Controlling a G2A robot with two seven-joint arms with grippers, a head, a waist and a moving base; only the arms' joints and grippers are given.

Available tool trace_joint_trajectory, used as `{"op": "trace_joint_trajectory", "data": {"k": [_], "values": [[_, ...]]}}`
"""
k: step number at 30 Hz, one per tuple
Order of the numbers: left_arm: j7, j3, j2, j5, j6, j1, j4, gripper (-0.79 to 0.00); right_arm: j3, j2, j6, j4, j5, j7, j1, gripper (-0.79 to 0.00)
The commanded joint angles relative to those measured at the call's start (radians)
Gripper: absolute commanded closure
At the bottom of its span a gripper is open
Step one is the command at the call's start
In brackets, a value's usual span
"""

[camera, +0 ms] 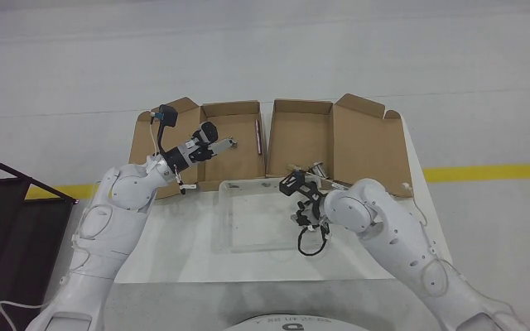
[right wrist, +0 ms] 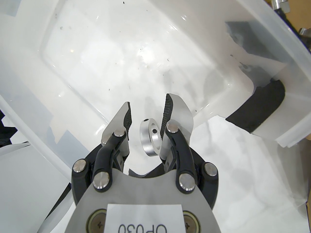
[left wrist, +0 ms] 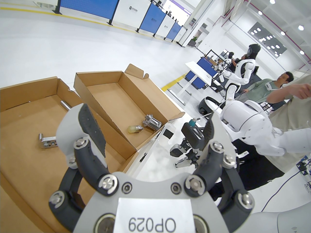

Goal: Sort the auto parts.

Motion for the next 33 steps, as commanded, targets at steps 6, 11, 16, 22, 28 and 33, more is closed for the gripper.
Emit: {"op": "trace_joint_trajectory", "data": {"k": [6,11,16,22,28,33], "values": [[0.000,0.000,0.000,0.000,0.000,0.000,0.000,-0.785,0.037,0.005,-0.086,0.007,0.095,-0.068,-0.003,-0.274],[0.000,0.000,0.000,0.000,0.000,0.000,0.000,-0.785,0.072,0.015,-0.111,-0.004,0.127,-0.076,-0.023,-0.351],[0.000,0.000,0.000,0.000,0.000,0.000,0.000,-0.785,0.070,0.020,-0.094,-0.011,0.107,-0.051,-0.029,-0.456],[0.000,0.000,0.000,0.000,0.000,0.000,0.000,-0.785,0.033,0.016,-0.039,0.018,0.069,-0.013,-0.002,-0.453],[0.000,0.000,0.000,0.000,0.000,0.000,0.000,-0.785,-0.033,0.002,-0.005,0.056,0.047,0.023,0.049,-0.385],[0.000,0.000,0.000,0.000,0.000,0.000,0.000,-0.785,-0.088,-0.008,0.009,0.076,0.019,0.055,0.083,-0.372]]}}
